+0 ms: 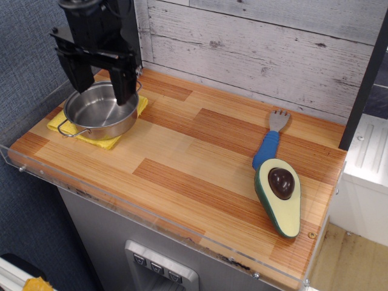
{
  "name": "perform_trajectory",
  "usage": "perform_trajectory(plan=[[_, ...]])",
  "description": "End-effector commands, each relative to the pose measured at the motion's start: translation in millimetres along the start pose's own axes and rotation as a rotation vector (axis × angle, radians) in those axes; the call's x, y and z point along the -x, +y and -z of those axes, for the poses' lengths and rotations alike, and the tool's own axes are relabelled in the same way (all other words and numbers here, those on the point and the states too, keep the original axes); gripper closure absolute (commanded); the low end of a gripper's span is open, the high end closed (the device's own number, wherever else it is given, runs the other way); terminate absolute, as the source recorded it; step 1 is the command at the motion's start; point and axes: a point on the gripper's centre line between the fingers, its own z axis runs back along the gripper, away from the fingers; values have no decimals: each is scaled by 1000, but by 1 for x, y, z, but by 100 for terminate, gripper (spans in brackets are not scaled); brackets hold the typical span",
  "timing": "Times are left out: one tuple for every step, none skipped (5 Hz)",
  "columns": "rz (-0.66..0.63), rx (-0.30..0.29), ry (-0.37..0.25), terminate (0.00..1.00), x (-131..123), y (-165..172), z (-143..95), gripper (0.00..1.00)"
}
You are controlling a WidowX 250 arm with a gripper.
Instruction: Move the pot between the napkin and the fork
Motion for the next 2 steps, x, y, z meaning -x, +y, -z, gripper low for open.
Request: perform_trajectory(plan=[[-63,-38,-38,0,-6,24,27,0],[-78,-36,-41,0,-11,29,41,0]])
